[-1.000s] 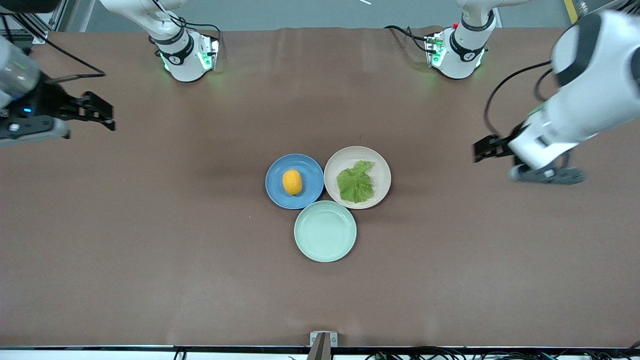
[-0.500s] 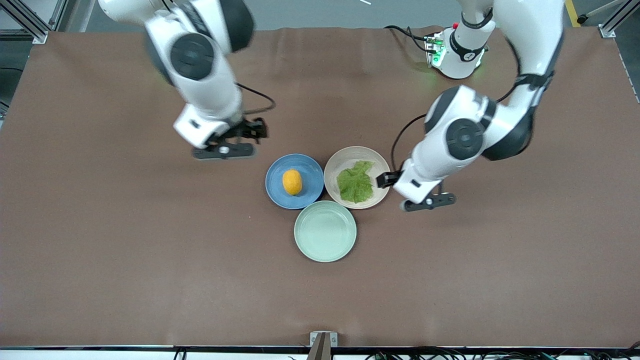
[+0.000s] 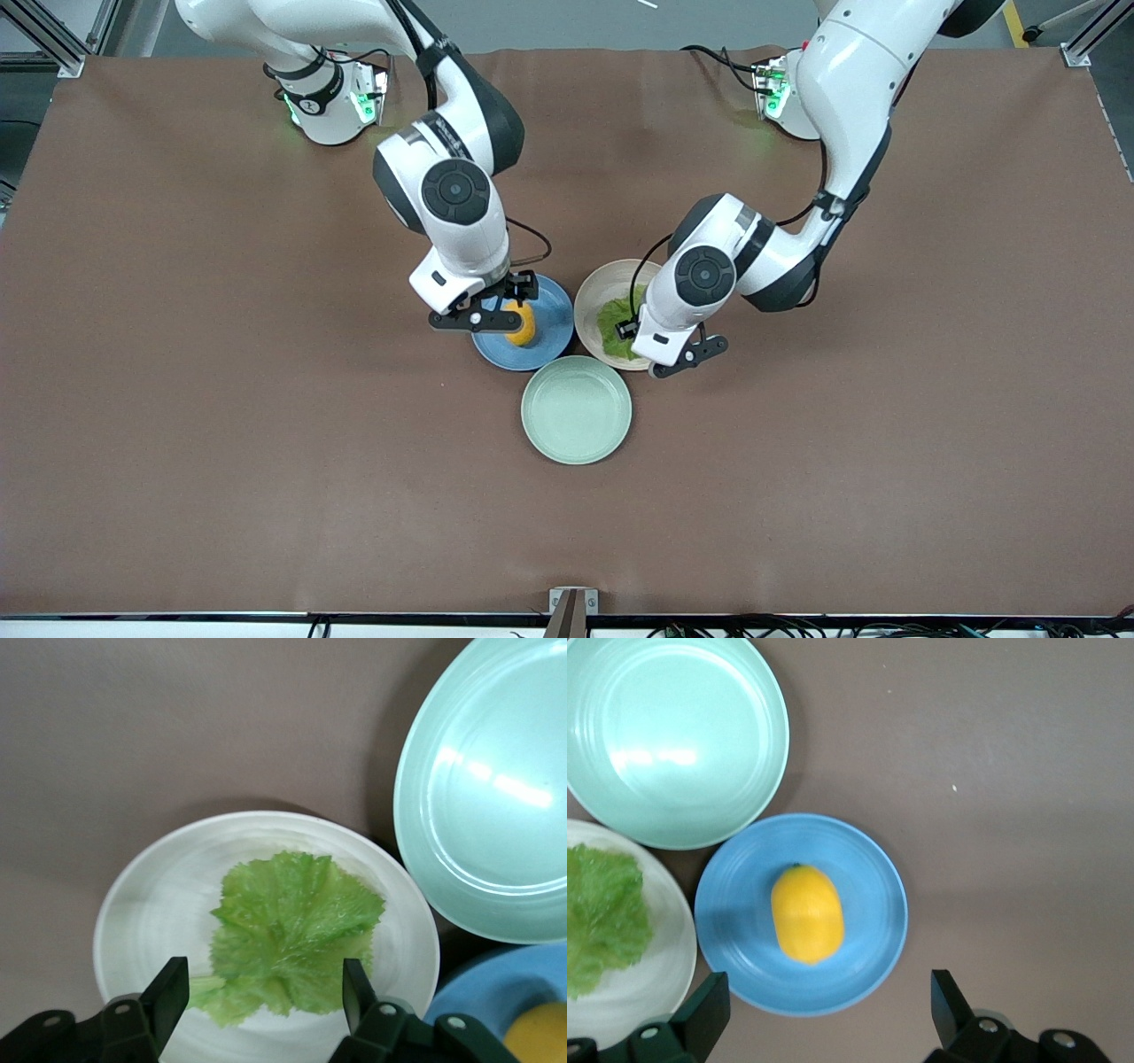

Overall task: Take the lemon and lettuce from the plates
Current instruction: 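Lower and close the right gripper on the lemon while the left gripper grasps lettuce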

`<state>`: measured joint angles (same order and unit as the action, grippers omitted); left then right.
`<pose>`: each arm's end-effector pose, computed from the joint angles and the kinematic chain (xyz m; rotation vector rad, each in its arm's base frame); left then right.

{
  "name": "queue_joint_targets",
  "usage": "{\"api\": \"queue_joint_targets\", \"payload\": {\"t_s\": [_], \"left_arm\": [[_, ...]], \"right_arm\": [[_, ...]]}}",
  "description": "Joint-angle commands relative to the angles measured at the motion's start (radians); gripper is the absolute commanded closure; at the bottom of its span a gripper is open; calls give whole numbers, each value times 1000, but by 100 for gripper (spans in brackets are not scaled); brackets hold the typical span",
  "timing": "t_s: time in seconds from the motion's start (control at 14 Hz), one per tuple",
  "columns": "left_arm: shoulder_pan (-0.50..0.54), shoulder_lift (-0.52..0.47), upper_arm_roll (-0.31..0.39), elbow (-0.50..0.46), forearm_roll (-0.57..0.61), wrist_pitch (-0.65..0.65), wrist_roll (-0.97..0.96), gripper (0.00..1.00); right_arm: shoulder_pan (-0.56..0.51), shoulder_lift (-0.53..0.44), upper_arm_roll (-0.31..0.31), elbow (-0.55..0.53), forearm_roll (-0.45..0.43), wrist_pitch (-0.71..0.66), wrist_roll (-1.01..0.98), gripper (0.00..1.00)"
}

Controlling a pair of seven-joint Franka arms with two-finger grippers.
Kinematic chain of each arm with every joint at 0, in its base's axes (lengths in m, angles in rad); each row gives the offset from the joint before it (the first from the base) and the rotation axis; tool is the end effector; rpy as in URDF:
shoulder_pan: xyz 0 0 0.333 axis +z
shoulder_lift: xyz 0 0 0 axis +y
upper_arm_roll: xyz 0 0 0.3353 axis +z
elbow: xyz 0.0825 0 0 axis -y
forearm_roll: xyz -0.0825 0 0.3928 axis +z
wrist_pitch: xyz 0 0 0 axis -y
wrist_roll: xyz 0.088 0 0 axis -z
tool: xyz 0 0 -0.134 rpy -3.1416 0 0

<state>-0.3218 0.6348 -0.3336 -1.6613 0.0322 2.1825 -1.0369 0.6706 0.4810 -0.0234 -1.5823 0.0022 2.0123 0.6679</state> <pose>0.5611 -0.4006 0.2322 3.0082 0.6331 -0.2798 0.5527 0.4204 0.3408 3.1028 -0.0300 -0.0540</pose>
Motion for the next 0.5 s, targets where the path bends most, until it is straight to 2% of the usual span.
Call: {"api": "queue_joint_targets", "payload": {"t_s": [0.0,0.29,0.43], "left_arm": [[-3,28,2,-34,22,68,-29,29],[-3,25,2,-86,22,69,-28,36],[-6,23,2,-92,22,62,-35,46]], "right_arm": [[-5,41,0,-4,2,66,-10,0],[-13,42,2,-13,4,71,-88,0],[-2,44,8,-30,4,85,-93,0]]}}
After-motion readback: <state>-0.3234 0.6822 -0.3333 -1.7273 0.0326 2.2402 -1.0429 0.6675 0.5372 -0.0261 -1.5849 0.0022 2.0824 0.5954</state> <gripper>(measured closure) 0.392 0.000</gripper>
